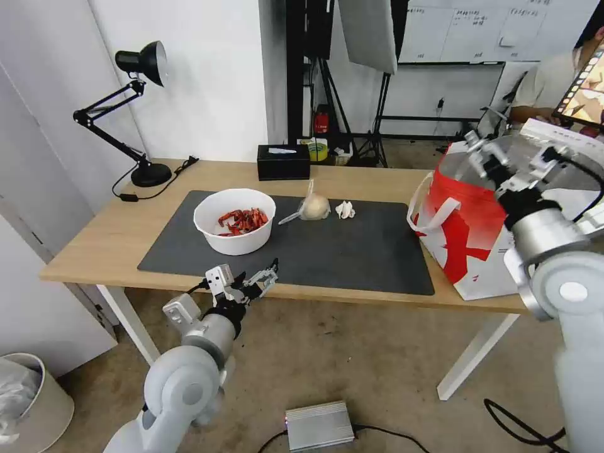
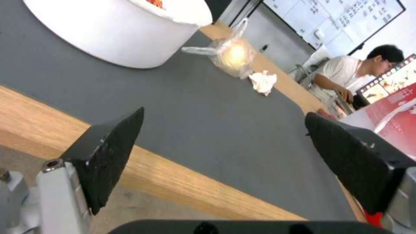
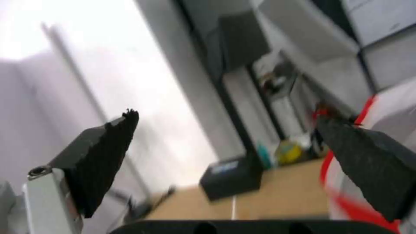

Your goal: Pick up the trash from the table and place it into the takeout bag.

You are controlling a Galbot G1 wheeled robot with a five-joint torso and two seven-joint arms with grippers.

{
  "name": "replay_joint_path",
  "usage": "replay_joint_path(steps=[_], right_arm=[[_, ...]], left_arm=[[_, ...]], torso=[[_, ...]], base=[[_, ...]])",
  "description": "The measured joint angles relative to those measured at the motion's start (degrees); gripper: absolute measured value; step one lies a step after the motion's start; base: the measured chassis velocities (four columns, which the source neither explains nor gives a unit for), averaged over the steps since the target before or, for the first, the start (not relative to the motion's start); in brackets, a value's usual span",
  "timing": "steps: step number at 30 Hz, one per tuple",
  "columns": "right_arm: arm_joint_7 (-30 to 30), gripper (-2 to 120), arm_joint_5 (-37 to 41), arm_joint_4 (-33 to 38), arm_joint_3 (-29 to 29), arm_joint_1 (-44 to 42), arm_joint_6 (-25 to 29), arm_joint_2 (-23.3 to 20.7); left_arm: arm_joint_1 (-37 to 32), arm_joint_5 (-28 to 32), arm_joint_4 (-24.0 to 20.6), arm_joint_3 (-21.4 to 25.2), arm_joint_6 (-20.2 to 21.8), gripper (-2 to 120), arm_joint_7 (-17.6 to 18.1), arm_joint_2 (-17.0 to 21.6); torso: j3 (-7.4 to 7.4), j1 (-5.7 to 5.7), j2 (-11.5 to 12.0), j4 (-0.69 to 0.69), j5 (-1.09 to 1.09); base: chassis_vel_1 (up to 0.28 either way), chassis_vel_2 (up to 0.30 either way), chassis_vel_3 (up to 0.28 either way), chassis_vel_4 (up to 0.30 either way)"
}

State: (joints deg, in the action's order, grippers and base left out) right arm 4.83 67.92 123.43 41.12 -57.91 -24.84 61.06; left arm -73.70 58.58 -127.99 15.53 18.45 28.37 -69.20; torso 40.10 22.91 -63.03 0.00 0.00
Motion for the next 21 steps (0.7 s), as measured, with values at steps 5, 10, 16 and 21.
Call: replay_joint_path(steps=[5, 10, 16, 21], right_arm=[[-3.4, 100, -3.0, 0.7, 0.4, -2.9, -7.0, -1.3], [-7.6, 100, -9.2, 1.1, 0.8, -5.9, -9.4, -2.3], [-11.8, 100, -15.9, 2.4, 0.9, -10.0, -9.1, -3.1], [-15.4, 100, -26.4, 3.5, 0.7, -12.3, -7.5, -4.2]], left_arm=[[-0.7, -0.3, -0.1, 1.4, -0.2, 100, -0.9, 0.4], [-2.2, -2.4, 0.0, 2.9, -0.3, 100, -2.6, 1.1], [-4.3, -4.9, 0.0, 4.4, -1.0, 100, -4.6, 1.7], [-5.5, -6.3, -0.4, 5.9, -1.3, 100, -6.0, 2.3]], torso=[[0.00, 0.00, 0.0, -0.01, 0.00], [0.01, 0.00, 0.0, 0.00, 0.00], [0.00, 0.00, 0.0, -0.01, 0.00], [0.00, 0.00, 0.0, 0.00, 0.00]], base=[[0.000, 0.000, 0.000, 0.000], [0.000, 0.000, 0.000, 0.000], [0.000, 0.000, 0.000, 0.000], [0.000, 0.000, 0.000, 0.000]])
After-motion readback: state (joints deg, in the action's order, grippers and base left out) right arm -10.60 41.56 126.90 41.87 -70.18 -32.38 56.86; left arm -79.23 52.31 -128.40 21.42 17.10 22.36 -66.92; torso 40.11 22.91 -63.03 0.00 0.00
